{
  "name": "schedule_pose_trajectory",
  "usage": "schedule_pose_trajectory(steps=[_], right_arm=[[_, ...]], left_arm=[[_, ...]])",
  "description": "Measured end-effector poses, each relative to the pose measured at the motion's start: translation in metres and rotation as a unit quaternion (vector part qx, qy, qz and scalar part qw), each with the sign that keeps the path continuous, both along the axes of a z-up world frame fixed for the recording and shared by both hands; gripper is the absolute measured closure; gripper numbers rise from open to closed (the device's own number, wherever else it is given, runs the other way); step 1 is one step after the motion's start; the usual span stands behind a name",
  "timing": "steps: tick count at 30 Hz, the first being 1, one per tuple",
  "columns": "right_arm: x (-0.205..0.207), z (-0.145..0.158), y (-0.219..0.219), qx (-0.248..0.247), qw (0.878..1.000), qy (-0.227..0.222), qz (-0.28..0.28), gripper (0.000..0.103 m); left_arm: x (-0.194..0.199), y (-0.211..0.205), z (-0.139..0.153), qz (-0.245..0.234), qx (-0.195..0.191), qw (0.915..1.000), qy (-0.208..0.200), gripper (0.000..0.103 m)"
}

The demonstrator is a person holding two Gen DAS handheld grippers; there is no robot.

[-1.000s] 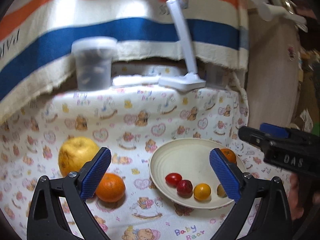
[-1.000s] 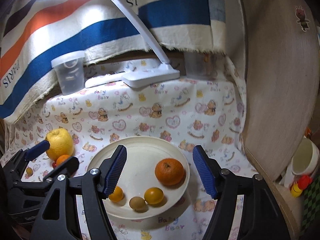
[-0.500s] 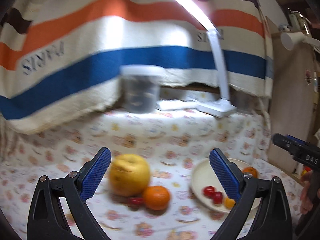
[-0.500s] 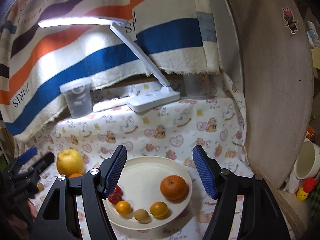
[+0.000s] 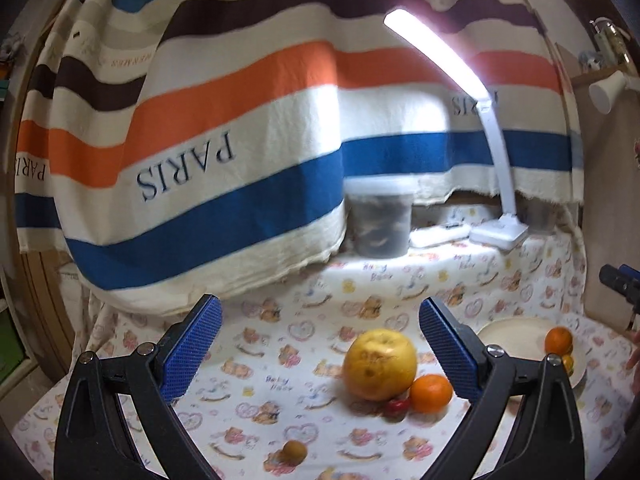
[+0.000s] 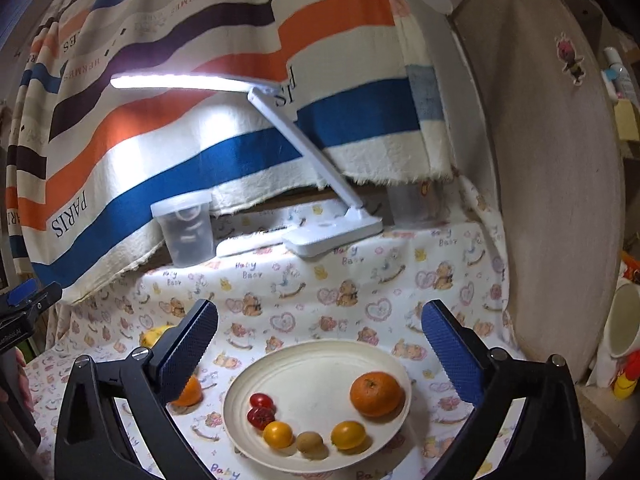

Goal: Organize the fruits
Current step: 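Lower the left gripper onto the small brown round fruit and close it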

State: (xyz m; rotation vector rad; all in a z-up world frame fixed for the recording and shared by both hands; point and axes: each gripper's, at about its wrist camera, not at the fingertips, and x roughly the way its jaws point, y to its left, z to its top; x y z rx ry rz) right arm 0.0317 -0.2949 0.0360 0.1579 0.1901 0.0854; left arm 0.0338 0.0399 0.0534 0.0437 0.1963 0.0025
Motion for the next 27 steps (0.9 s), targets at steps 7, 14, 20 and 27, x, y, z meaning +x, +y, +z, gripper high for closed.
schedule_pose_trajectory(steps=[7, 14, 20, 27], right_arm=[[0.007, -0.011, 0.008, -0.011, 1.000, 0.021, 0.013, 0.000], [0.009, -0.016, 0.021, -0.039, 0.999, 0.030, 0.019, 0.000], [0.009, -0.018, 0.024, -0.049, 0.998, 0.034, 0.020, 0.000], [0.012, -0.021, 0.026, -0.059, 0.997, 0.045, 0.012, 0.000]], left_arm=[[0.044, 0.026, -0.031, -0.019, -0.065, 0.9851, 0.158, 0.021], [0.073, 0.048, -0.074, -0.035, -0.134, 0.9396, 0.313, 0.068], [0.070, 0.029, -0.086, -0.013, -0.066, 0.9393, 0.337, 0.068], [0.074, 0.042, -0.097, 0.027, -0.074, 0.9273, 0.366, 0.074]])
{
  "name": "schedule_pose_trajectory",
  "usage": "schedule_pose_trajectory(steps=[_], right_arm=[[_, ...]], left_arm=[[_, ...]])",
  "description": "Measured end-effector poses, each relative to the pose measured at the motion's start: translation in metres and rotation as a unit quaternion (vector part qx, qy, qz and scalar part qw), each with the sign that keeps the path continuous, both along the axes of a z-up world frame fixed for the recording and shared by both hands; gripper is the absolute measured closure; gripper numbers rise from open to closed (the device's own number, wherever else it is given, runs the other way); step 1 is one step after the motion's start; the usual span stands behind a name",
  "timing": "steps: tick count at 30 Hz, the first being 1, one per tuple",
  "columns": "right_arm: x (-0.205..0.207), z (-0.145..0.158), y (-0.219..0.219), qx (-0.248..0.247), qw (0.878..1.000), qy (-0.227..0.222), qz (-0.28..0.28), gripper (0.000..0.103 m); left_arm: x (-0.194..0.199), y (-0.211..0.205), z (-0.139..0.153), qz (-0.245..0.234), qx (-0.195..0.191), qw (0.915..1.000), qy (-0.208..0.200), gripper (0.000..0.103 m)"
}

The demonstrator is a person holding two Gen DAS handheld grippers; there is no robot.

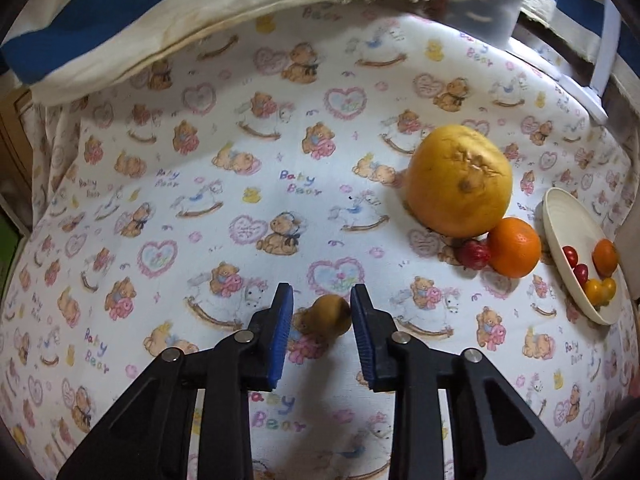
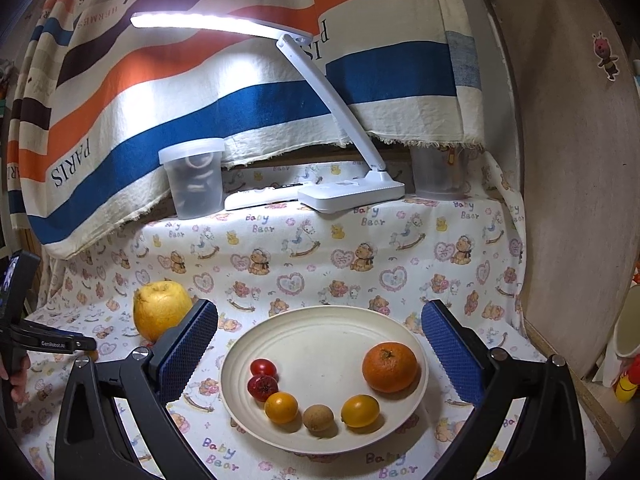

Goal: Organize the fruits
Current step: 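Lower the left gripper onto the small brown round fruit and close it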

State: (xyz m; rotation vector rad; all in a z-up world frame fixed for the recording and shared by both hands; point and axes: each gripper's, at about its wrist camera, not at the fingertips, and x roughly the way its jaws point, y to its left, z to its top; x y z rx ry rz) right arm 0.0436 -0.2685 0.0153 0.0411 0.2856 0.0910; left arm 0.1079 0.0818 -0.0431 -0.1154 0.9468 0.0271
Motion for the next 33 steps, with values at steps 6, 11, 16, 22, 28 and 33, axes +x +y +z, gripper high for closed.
schedule_pose_trajectory(steps=[6, 11, 16, 22, 28, 33], right_arm=[[0.000, -0.001, 0.003, -0.011, 1.000, 0.002, 0.001, 0.000], [0.000, 0.000, 0.002, -0.012, 1.000, 0.001, -0.006, 0.000], [0.002, 0.000, 0.000, -0.011, 1.000, 0.006, -0.013, 0.000], [0.001, -0.001, 0.005, -0.021, 1.000, 0.006, -0.003, 0.000], [-0.004, 0.000, 0.008, 0.001, 1.000, 0.012, 0.018, 0.000], [-0.007, 0.010, 0.024, -0.002, 0.999, 0.014, 0.039, 0.000]], left_arm=[[0.003, -0.003, -0.005, -0.011, -0.018, 0.9996, 0.016, 0.075], [0.002, -0.010, -0.006, -0.011, 0.001, 0.9998, 0.018, 0.075], [0.000, -0.011, -0.004, 0.002, 0.023, 0.9997, 0.007, 0.081], [-0.006, -0.020, 0.006, -0.018, 0.028, 0.9989, -0.034, 0.081], [-0.015, -0.023, 0.026, -0.044, 0.003, 0.9946, -0.094, 0.081], [-0.022, -0.032, 0.035, -0.067, 0.019, 0.9870, -0.145, 0.081]])
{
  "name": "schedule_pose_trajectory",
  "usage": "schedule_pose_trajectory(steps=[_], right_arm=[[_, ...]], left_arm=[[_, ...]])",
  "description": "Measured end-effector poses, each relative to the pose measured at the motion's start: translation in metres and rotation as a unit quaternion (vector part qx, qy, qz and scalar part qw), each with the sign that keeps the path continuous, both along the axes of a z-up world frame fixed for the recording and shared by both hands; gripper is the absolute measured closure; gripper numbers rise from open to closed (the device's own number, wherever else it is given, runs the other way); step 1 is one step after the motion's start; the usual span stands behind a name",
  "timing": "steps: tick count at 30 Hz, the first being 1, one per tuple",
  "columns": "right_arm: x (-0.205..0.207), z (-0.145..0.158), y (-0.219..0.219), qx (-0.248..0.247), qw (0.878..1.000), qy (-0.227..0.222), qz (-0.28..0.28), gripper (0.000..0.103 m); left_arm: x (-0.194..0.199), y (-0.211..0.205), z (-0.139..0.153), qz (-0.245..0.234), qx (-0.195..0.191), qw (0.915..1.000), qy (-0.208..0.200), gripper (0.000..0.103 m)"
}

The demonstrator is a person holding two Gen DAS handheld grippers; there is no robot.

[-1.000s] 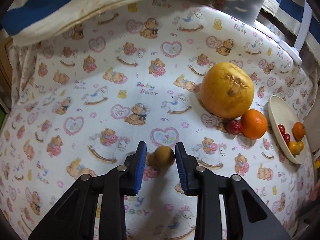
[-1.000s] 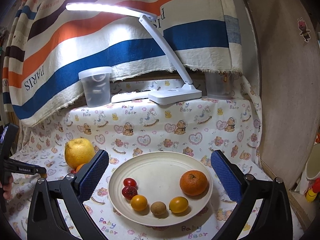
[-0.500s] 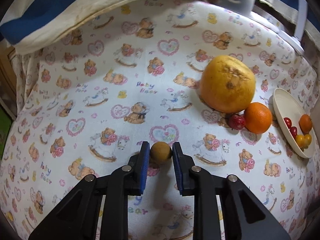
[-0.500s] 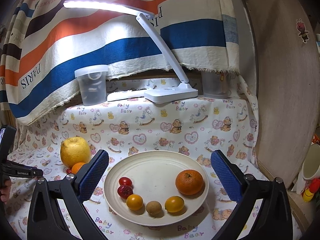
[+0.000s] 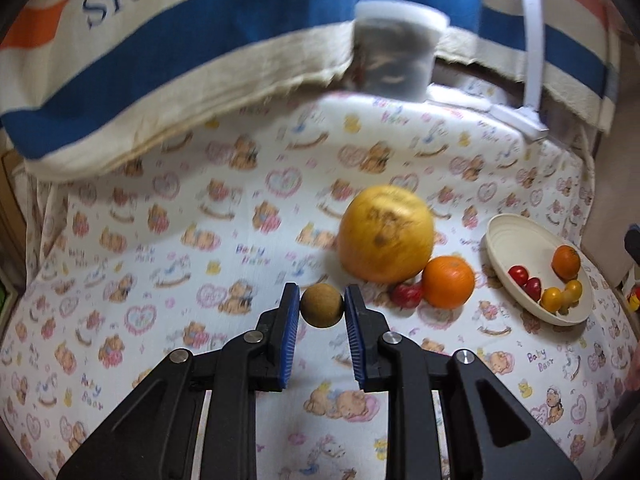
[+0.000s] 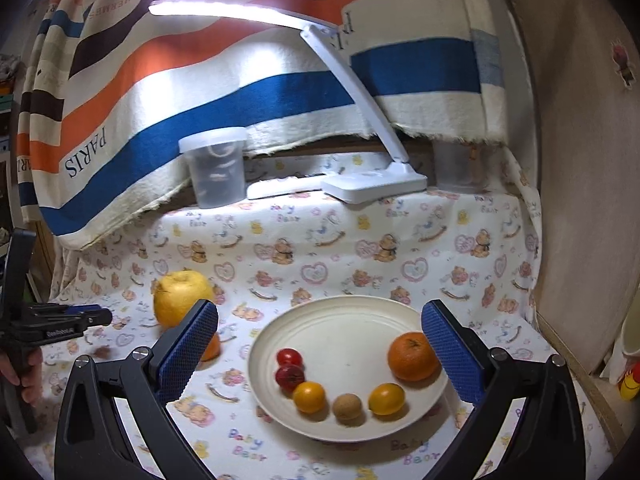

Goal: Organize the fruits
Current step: 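Lower the left gripper onto the small brown round fruit and close it, then grasp the small orange with the right gripper while the left gripper holds the kiwi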

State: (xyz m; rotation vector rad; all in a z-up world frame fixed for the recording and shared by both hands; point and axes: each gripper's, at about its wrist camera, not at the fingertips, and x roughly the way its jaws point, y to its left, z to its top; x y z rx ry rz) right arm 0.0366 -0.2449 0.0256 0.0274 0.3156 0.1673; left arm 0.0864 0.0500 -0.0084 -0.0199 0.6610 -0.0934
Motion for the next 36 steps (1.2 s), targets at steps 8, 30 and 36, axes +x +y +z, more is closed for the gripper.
schedule_pose_trajectory(steps=[8, 30, 36], right_arm=[[0.005, 0.005, 0.057, -0.028, 0.994, 0.056, 0.088, 0.000], [0.106, -0.068, 0.136, -0.012, 0.963, 0.239, 0.121, 0.043], [0.112, -0.078, 0.137, -0.024, 0.966, 0.237, 0.101, 0.055]], left_arm=[[-0.006, -0.012, 0.001, -0.026, 0.002, 0.9988, -0.042, 0.081], [0.000, 0.009, -0.001, 0.003, -0.035, 0.9987, -0.037, 0.081], [0.001, 0.011, -0.001, 0.004, -0.042, 0.9986, -0.032, 0.081]])
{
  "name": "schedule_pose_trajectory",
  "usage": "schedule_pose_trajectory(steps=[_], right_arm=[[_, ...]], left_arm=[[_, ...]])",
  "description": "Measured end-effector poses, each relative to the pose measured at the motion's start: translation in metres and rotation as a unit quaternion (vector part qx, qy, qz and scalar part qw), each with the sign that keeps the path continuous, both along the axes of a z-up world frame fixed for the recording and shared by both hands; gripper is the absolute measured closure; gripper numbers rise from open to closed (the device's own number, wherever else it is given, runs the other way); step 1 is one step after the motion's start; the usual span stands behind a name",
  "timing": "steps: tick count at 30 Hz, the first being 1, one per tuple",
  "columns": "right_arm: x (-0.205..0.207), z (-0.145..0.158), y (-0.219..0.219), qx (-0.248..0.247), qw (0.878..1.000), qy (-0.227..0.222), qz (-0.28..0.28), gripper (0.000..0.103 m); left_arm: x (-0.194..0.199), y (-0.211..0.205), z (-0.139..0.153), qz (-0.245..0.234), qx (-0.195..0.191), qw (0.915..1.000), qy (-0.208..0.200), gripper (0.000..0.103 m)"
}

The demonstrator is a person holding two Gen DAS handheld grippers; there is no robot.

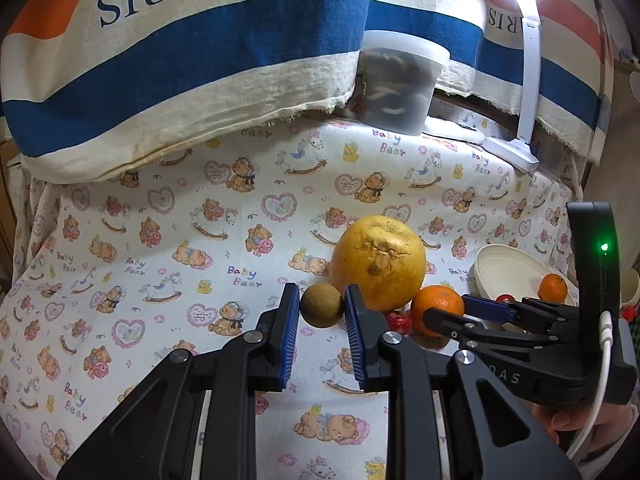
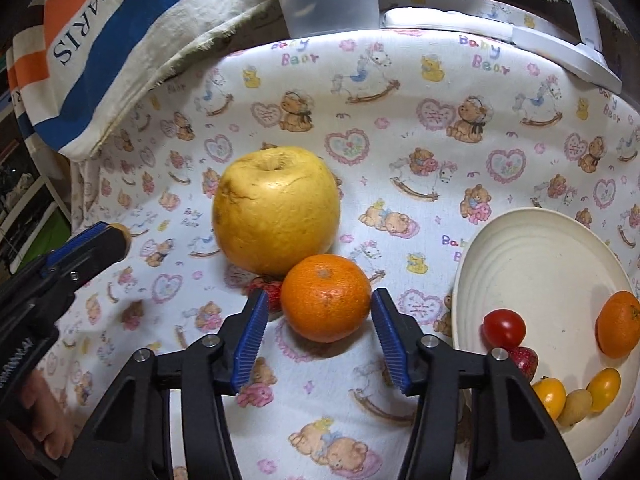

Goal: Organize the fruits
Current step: 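Grasp the small orange with the right gripper while the left gripper holds the kiwi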

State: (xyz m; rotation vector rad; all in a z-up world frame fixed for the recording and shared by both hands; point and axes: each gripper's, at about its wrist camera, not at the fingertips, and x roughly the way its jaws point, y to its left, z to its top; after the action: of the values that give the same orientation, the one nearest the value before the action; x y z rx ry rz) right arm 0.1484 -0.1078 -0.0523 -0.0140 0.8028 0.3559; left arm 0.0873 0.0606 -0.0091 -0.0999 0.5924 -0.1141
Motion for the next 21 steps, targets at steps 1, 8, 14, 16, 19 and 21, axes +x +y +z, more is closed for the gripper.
schedule_pose_trajectory(steps=[1, 8, 14, 16, 19, 21], right_arm=[[0.000, 0.000, -0.001, 0.000, 1.000, -0.001, 0.002, 0.056], [-0.018, 0.008, -0.005, -0.005, 1.000, -0.016, 0.011, 0.058], [-0.050, 0.032, -0.016, -0.005, 0.998, -0.063, 0.019, 0.092], [-0.060, 0.039, -0.020, -0.012, 0.997, -0.077, 0.024, 0.091], [-0.065, 0.041, -0.023, -0.022, 0.997, -0.075, 0.028, 0.091], [-0.067, 0.043, -0.028, -0.012, 0.996, -0.081, 0.022, 0.091]], left_arm=[[0.000, -0.001, 0.000, 0.000, 0.001, 1.0000, 0.000, 0.081], [-0.006, -0.005, 0.006, -0.004, 0.013, 0.9998, -0.014, 0.081], [-0.027, 0.000, 0.032, -0.004, 0.000, 0.9978, -0.066, 0.081], [-0.032, 0.002, 0.039, -0.002, -0.005, 0.9969, -0.079, 0.081], [-0.033, 0.001, 0.042, -0.005, -0.008, 0.9967, -0.081, 0.081], [-0.032, -0.001, 0.040, -0.008, -0.005, 0.9972, -0.074, 0.081]])
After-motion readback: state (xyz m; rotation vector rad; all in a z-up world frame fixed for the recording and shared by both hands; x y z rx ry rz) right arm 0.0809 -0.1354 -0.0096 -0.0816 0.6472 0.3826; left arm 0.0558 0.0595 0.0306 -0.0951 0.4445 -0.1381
